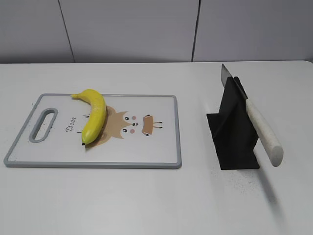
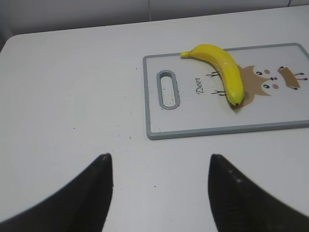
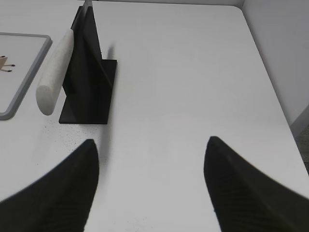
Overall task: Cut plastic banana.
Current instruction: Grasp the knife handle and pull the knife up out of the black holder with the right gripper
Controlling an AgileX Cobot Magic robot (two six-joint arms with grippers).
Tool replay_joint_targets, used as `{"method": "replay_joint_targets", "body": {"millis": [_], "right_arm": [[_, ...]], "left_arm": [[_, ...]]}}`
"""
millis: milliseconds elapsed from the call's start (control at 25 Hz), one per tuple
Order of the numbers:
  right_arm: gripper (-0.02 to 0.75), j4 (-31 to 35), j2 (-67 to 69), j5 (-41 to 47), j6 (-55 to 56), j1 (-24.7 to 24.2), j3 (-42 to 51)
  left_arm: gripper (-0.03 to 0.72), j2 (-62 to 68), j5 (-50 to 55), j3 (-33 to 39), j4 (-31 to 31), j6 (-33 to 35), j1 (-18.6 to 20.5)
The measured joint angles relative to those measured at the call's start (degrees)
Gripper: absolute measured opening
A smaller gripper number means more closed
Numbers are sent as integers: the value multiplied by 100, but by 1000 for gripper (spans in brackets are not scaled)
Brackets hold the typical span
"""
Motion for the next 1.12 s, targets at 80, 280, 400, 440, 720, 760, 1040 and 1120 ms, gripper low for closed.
{"method": "replay_joint_targets", "body": {"millis": [80, 280, 400, 440, 720, 760, 1040, 1120], "right_arm": [[536, 0, 0, 0, 0, 0, 0], [536, 0, 0, 0, 0, 0, 0], [536, 0, 0, 0, 0, 0, 0], [536, 0, 0, 0, 0, 0, 0], [536, 0, 0, 0, 0, 0, 0], [536, 0, 0, 0, 0, 0, 0], [536, 0, 0, 0, 0, 0, 0], [536, 0, 0, 0, 0, 0, 0]], "left_arm": [[598, 0, 0, 0, 0, 0, 0], [590, 0, 0, 0, 0, 0, 0], [589, 0, 0, 0, 0, 0, 0], [589, 0, 0, 0, 0, 0, 0], [585, 0, 0, 0, 0, 0, 0], [584, 0, 0, 0, 0, 0, 0], [583, 0, 0, 0, 0, 0, 0], [583, 0, 0, 0, 0, 0, 0]]}}
